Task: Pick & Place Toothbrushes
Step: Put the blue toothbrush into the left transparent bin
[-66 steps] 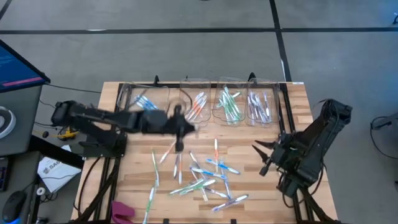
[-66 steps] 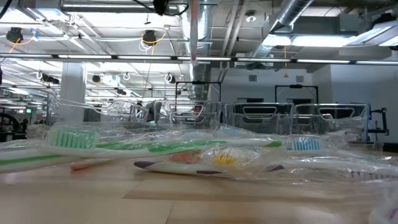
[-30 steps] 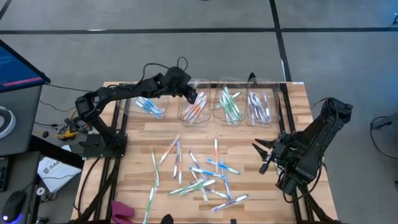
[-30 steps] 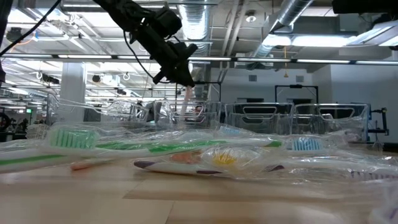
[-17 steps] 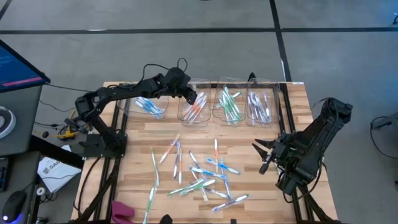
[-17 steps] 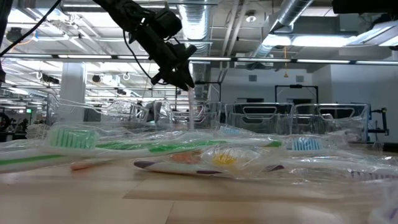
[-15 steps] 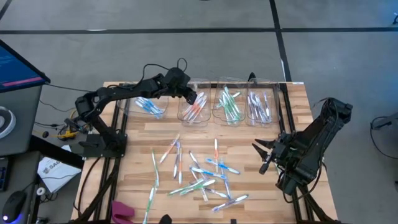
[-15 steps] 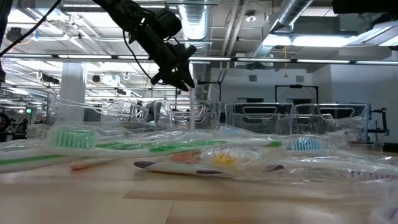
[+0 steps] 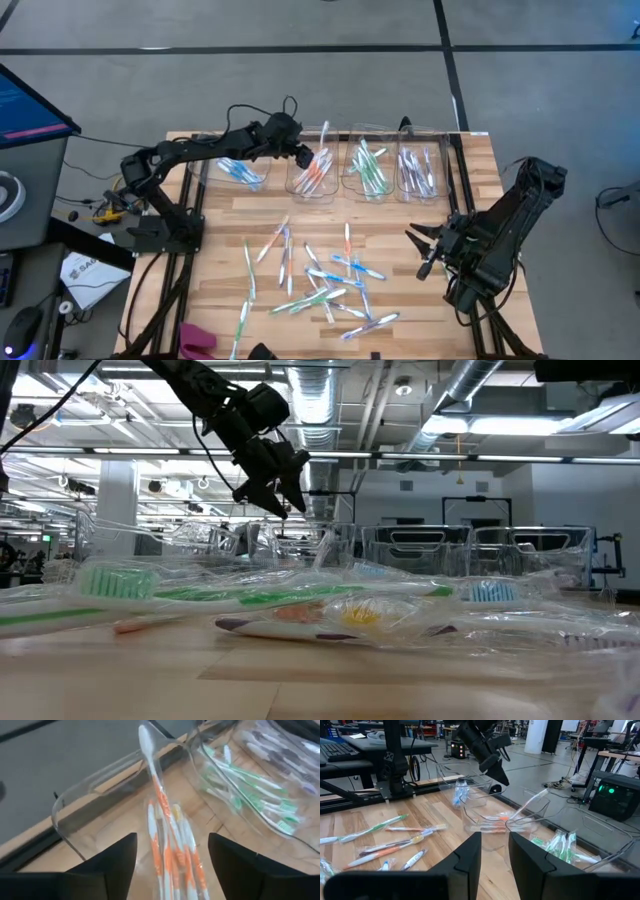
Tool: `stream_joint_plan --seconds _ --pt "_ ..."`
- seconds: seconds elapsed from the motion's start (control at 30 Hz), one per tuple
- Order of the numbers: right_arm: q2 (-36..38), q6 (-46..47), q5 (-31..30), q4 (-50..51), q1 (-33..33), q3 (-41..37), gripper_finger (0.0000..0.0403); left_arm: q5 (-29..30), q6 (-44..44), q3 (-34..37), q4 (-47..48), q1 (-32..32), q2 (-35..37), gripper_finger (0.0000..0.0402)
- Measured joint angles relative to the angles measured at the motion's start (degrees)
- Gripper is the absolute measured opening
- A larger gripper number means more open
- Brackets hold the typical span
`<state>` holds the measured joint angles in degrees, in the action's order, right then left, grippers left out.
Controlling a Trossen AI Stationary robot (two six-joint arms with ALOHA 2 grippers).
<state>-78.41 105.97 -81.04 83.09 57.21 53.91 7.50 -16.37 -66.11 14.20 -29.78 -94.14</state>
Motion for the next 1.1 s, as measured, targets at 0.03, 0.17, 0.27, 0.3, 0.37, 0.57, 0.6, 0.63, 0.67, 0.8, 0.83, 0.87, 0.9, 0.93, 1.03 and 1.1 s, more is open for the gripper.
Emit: stream_joint_plan --seconds 0.03,0.17,0.27,0.3,0.37,0.57,0.6,0.63,0.67,0.8,0.83,0.87,0.9,0.93,1.03,1.1 --pt "0.00 0.02 0.00 0.00 0.02 0.00 0.0092 0.01 0.99 0.00 0.04 0.03 0.41 0.0242" --pt "0.00 -0.10 0.16 -0.76 0.00 0.00 0.0092 -2.02 1.92 0.02 0.82 1.22 4.03 0.0243" --pt "0.00 -4.85 0.43 -3.63 0.02 0.00 0.0092 -5.77 3.45 0.45 1.51 3.89 8.66 0.0238" --pt "0.00 -7.84 0.58 -5.44 0.02 0.00 0.0092 -6.79 3.71 1.06 1.58 5.07 10.68 0.0236" --pt "0.00 -15.91 1.14 -10.34 0.02 0.00 0.0092 -7.78 3.75 2.51 1.51 8.31 14.64 0.0233" --pt "0.00 -48.74 8.97 -30.26 -0.28 0.02 0.0092 -7.27 0.62 11.88 -1.17 22.11 26.75 0.0226" --pt "0.00 -53.19 11.63 -33.03 -0.65 0.02 0.0092 -6.48 -0.25 14.28 -3.09 24.94 28.21 0.0224" --pt "0.00 -56.45 14.27 -35.68 -1.15 0.02 0.0092 -5.92 -0.49 16.82 -5.43 27.69 29.49 0.0223" --pt "0.00 -58.48 16.53 -37.83 -1.78 0.02 0.0092 -5.21 -0.56 19.37 -7.97 30.26 30.74 0.0221" --pt "0.00 -59.44 24.23 -40.72 -5.60 0.04 0.0092 -2.46 -0.61 28.12 -18.21 38.99 34.14 0.0217" --pt "-0.16 -58.83 25.81 -40.73 -6.77 0.04 0.0093 -1.79 -0.64 29.76 -20.41 40.52 34.63 0.0216" --pt "-0.47 -58.20 26.98 -40.77 -7.95 0.04 0.0095 -1.10 -0.61 31.15 -22.51 41.93 35.09 0.0215" --pt "-0.92 -57.97 27.31 -40.73 -9.08 0.03 0.0098 -0.19 -0.63 32.37 -24.30 43.08 35.51 0.0214" --pt "-1.50 -57.92 27.30 -40.89 -10.11 0.04 0.0104 0.65 -0.61 33.27 -25.77 43.77 35.84 0.0214" --pt "-4.00 -57.94 27.34 -42.05 -13.46 0.04 0.0133 2.85 -0.63 35.32 -28.60 44.83 36.03 0.0213" --pt "-6.00 -58.08 27.46 -42.00 -15.56 0.02 0.0161 3.16 -0.63 35.55 -29.12 44.85 36.00 0.0213"
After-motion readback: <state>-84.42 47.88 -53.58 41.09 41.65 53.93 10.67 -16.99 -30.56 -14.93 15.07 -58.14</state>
